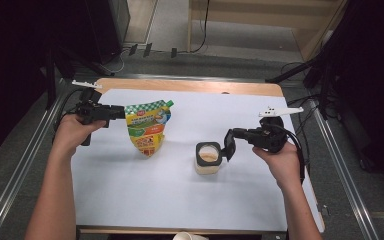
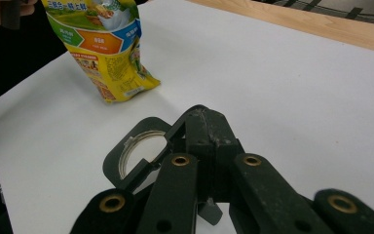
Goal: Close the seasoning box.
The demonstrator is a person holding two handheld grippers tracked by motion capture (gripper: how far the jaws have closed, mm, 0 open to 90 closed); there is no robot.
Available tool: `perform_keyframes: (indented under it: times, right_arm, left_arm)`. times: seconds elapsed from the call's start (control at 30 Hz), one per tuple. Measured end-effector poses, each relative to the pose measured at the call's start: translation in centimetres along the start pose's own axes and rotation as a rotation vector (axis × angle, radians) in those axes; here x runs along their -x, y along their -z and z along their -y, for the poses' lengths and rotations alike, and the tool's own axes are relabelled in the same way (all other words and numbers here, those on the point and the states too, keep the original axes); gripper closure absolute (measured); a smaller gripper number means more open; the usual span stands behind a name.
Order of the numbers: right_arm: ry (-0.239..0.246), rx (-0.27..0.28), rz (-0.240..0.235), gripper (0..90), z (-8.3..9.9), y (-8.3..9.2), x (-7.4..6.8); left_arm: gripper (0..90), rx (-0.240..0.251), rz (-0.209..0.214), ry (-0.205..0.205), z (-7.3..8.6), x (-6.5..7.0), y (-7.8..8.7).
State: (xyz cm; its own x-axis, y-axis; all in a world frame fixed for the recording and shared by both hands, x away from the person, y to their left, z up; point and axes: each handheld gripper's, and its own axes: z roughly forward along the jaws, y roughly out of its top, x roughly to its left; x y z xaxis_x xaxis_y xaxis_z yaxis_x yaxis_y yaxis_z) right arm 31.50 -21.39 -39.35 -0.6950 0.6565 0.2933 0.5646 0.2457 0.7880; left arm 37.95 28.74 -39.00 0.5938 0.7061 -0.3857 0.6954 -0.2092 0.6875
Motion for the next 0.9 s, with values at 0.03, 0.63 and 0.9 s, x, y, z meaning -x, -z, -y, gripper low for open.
perform_keyframes:
  times: [0.03,0.63,0.9]
  right_arm:
    - [-0.001,-0.002,0.000,90.0,0.0,-0.1,0.0]
    - [0.016,-0.009,-0.040,90.0,0.3,-1.6,-1.0]
    - [0.023,-0.021,-0.076,89.7,0.5,-2.6,-1.5]
  left_arm:
    - [41.5,0.000,-0.001,-0.001,0.0,0.0,0.0]
    - [41.3,0.004,-0.005,0.007,0.0,-0.1,-0.1]
    - [41.2,0.008,-0.003,0.017,0.0,-0.2,-0.1]
